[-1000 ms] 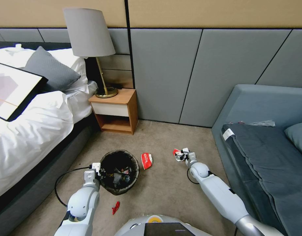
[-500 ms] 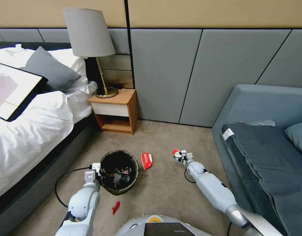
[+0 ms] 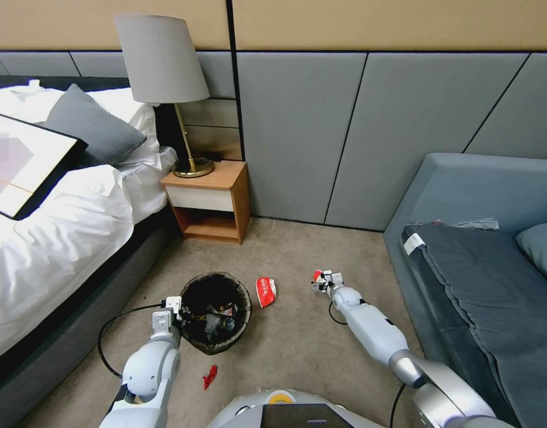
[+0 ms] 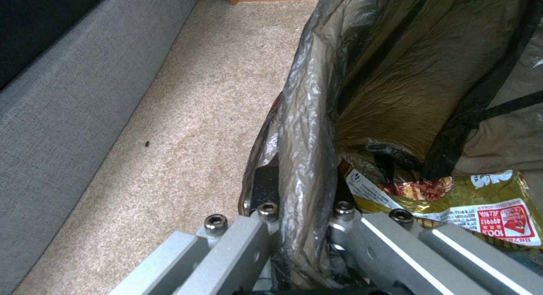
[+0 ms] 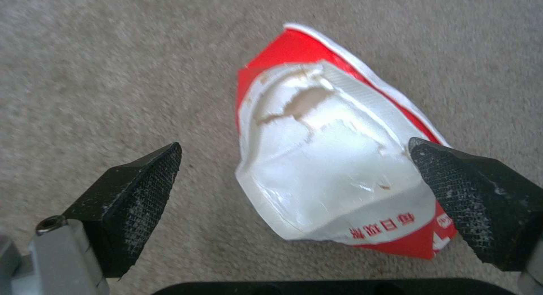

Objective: Pick up the trash bin, then pick up the garbage from the floor and place it into the trash bin.

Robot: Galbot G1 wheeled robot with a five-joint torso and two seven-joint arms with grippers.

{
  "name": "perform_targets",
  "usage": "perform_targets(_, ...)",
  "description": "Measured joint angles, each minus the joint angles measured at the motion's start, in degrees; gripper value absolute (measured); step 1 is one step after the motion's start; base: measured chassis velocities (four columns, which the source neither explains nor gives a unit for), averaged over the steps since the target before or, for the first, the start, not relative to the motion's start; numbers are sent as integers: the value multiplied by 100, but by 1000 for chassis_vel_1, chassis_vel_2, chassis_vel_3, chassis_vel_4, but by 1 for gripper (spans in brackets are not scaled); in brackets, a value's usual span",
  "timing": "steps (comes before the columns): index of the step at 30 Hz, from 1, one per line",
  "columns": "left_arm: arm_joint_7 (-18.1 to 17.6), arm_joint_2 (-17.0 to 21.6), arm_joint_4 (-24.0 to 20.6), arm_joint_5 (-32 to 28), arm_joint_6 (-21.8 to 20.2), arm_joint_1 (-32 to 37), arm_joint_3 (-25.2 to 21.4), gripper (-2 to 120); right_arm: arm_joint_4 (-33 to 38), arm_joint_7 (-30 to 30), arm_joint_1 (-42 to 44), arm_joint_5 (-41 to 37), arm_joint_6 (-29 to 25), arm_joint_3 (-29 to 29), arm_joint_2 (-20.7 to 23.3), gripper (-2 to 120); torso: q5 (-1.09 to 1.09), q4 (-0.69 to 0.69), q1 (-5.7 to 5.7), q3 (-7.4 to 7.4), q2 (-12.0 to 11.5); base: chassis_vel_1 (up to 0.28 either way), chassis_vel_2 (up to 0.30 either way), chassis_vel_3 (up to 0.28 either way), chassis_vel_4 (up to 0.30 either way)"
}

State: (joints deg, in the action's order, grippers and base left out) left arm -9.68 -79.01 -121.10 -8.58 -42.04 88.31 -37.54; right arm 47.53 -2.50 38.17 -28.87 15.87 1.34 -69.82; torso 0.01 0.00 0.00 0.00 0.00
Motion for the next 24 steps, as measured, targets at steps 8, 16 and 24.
perform_targets(8, 6, -7, 43, 21, 1, -20, 6, 0, 126, 13, 84, 8, -6, -61, 108, 100, 1, 1, 0, 0, 0, 0, 0, 0, 0)
perform_targets(16, 15, -23, 103, 53, 3, -50, 37, 0, 401, -7, 114, 75, 77, -107, 286, 100, 2, 1, 0, -1, 0, 0, 0, 0, 0)
perform_targets(24, 22, -13, 174, 83, 4, -67, 44, 0, 704, -82, 115, 54, 267, -157, 479, 100, 1, 1, 0, -1, 1, 0, 0, 0, 0)
